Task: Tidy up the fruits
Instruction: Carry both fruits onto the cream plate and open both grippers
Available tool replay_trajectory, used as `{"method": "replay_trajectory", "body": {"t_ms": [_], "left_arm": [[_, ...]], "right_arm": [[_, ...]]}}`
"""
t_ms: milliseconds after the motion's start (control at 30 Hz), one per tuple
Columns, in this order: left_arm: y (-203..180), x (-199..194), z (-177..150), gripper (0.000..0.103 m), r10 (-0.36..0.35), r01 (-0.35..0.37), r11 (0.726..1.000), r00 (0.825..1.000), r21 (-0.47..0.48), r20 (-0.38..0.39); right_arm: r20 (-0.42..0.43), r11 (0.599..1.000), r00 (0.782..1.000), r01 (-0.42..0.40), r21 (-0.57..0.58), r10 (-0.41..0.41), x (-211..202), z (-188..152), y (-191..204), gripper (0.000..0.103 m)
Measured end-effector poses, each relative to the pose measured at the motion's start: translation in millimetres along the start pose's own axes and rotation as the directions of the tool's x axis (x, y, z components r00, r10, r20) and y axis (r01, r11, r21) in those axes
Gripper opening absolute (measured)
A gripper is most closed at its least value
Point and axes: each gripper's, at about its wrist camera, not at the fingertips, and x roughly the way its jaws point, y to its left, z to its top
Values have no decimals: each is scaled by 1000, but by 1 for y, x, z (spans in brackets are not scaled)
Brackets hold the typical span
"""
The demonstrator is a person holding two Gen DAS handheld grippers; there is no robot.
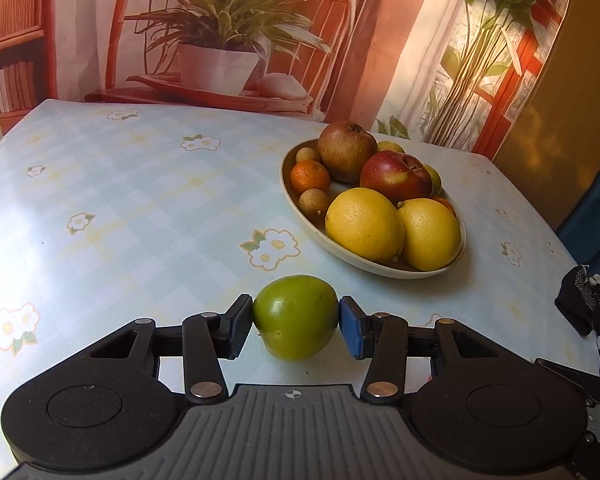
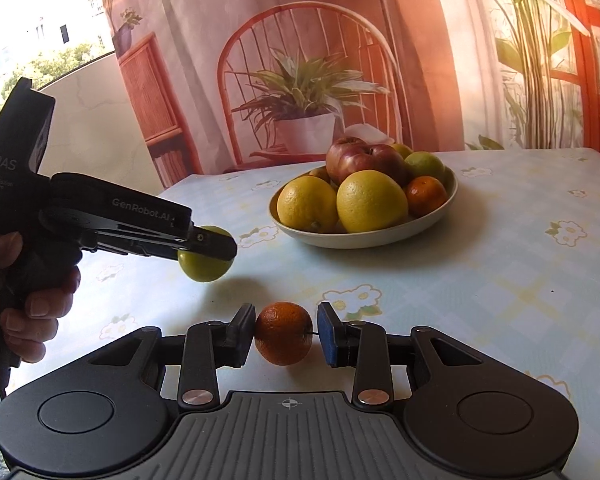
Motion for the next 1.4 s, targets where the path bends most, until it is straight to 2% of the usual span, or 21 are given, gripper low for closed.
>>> {"method": "replay_trajectory", "body": {"t_ms": [333,433,667,867,1000,1167,1400], "left_arm": [[8,-59,10,50,7,-10,999,997,43,83],[10,-74,17,50,-6,2,999,993,40,117],[0,-94,49,50,-40,27,997,980,67,193],[-19,-73,72,50,-44,19,993,977,119,209],[-28,-42,84,50,-66,44,991,983,128,170],[-30,10,93,50,-61,50,993,993,109,102],[-37,55,98,50,-47,40,994,997,104,58]], "right_arm": [[34,998,999,-23,-60,25,-19,17,13,31],[54,997,998,-39,-66,43,-24,32,16,31],[98,990,995,-12,-138,26,-21,78,15,31],[121,989,993,30,-147,-12,-8,104,-4,31],[120,990,992,46,-134,-30,3,110,-22,31],[109,990,993,52,-129,-38,19,110,-41,31],[88,992,996,43,-115,-33,38,106,-59,31]]}}
